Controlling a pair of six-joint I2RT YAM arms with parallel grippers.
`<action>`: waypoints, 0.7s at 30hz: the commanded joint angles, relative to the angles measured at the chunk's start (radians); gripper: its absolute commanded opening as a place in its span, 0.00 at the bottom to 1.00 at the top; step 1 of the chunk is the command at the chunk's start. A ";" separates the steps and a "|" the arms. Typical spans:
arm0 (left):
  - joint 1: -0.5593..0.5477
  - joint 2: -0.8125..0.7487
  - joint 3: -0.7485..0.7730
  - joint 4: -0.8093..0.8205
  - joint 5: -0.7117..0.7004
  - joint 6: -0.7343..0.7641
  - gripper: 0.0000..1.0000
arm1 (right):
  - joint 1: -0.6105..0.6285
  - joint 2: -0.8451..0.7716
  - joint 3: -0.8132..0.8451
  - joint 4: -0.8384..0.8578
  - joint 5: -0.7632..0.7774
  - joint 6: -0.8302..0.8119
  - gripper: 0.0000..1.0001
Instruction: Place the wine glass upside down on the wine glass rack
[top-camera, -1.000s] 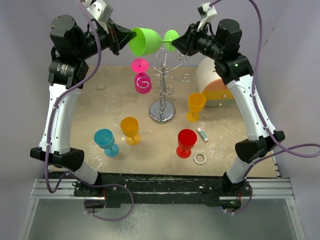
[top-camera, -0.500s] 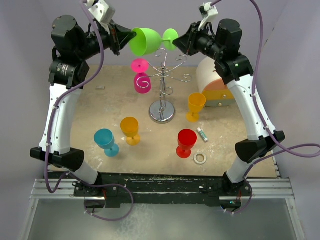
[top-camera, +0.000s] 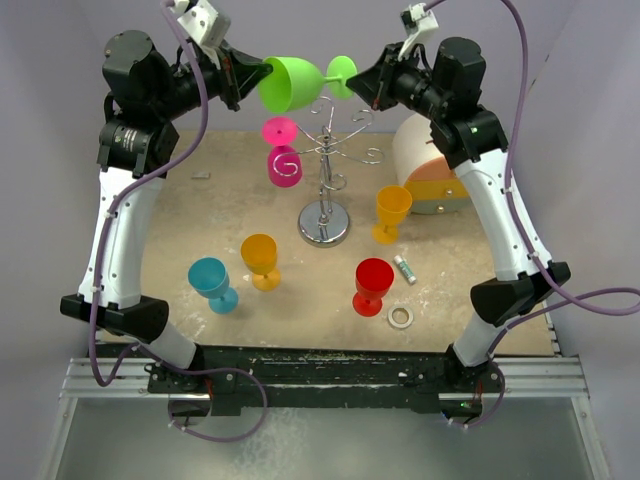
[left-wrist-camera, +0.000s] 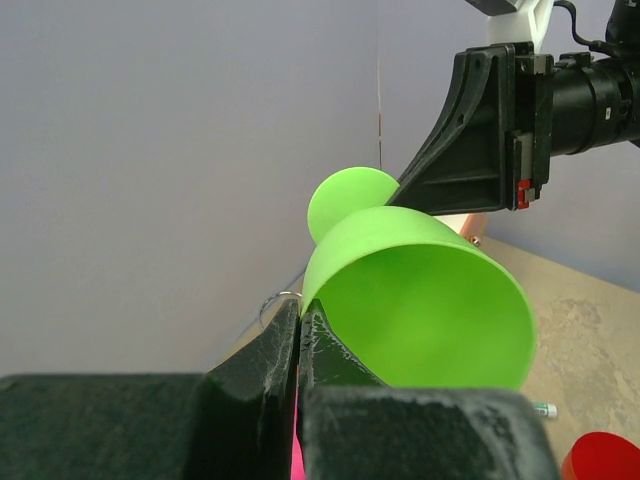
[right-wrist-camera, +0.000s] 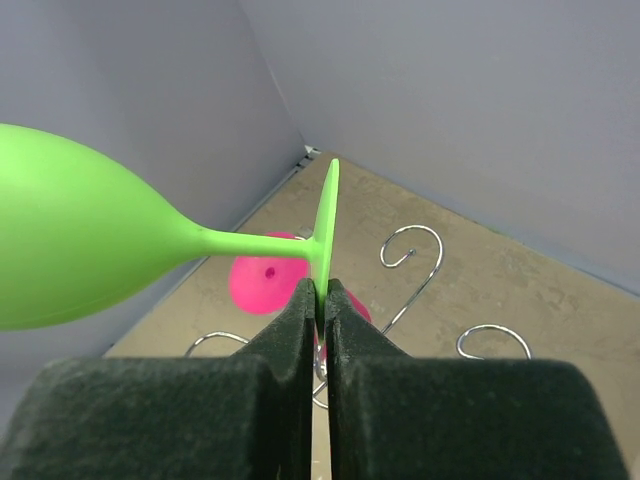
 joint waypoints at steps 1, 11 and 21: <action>-0.008 -0.018 0.012 0.034 0.024 0.017 0.02 | 0.006 -0.001 0.055 0.034 0.050 -0.041 0.00; -0.007 -0.086 -0.047 -0.028 -0.050 0.093 0.37 | -0.018 -0.008 0.108 0.011 0.182 -0.125 0.00; 0.007 -0.158 -0.104 -0.092 -0.319 0.186 0.66 | -0.022 -0.008 0.149 0.057 0.419 -0.313 0.00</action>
